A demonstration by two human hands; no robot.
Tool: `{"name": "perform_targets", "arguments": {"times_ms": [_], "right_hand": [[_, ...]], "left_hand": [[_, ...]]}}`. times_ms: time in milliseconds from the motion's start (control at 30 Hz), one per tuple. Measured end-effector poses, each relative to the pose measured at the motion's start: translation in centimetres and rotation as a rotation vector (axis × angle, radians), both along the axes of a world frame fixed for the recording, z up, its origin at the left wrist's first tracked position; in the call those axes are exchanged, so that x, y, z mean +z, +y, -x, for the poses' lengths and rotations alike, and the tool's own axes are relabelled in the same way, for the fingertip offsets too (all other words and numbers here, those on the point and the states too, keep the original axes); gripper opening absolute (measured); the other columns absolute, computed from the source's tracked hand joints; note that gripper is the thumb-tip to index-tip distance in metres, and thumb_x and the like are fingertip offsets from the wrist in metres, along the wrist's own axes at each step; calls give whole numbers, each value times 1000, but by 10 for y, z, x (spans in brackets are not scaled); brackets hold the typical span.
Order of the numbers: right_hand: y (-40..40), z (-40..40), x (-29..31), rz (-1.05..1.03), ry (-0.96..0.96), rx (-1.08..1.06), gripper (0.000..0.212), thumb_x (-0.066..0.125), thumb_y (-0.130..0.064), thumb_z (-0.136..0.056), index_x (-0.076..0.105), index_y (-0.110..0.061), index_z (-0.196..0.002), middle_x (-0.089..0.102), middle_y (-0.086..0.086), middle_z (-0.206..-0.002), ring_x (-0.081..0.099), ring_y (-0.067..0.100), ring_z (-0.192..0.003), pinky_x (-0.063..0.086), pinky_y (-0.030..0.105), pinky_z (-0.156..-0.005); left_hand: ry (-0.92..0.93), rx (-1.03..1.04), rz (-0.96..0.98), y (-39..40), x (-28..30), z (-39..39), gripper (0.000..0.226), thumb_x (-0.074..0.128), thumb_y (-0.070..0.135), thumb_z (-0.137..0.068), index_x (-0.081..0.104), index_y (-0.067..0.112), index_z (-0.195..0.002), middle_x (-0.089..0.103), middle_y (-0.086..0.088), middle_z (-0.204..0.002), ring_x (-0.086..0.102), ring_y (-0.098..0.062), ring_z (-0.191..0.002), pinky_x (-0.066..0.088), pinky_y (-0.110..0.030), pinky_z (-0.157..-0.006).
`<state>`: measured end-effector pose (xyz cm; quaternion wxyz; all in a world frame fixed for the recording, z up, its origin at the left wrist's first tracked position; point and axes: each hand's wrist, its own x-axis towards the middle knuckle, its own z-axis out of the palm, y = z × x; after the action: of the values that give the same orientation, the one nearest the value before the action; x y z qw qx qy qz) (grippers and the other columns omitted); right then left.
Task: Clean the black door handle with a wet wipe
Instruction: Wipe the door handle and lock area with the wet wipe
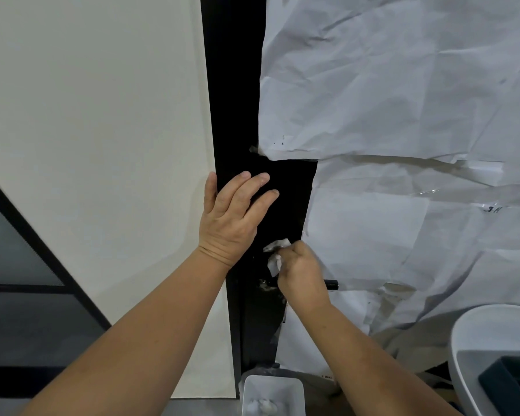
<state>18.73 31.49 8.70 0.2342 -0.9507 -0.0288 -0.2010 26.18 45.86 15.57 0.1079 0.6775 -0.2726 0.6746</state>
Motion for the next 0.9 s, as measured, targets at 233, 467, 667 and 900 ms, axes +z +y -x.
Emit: {"name": "perform_targets", "arguments": {"times_ms": [233,467,667,900], "right_hand": [[30,6,9,298,-37,220,19,55,-2,-74,72,-7,-82,56,6,-117,45,23,-96,49,34,-85],[14,9,6,-109,23,16,28,49,-2,-83,60,-9,-107,49,7,-110,48,21,-96,45,28,-80],[26,11,8,101,-49,93,25,55,3,-76,65,-3,-98,51,7,-105,46,21,-92,49,27,-80],[11,10,8,-263,-39,-54,25,50,7,-84,68,-4,-97,48,-1,-90,52,10,-79,41,11,-66]], "left_hand": [[9,-6,-1,0,1,1,27,62,6,-95,65,30,-109,54,6,-126,50,-19,-120,20,-48,-118],[-8,9,2,0,1,-1,29,66,6,-93,65,31,-108,54,7,-126,49,-18,-120,18,-47,-120],[-3,6,1,-1,1,0,24,64,9,-95,66,30,-107,55,6,-126,50,-18,-121,19,-48,-118],[-11,20,-4,0,0,-1,31,66,4,-92,65,29,-108,54,6,-126,49,-19,-121,19,-48,-118]]}}
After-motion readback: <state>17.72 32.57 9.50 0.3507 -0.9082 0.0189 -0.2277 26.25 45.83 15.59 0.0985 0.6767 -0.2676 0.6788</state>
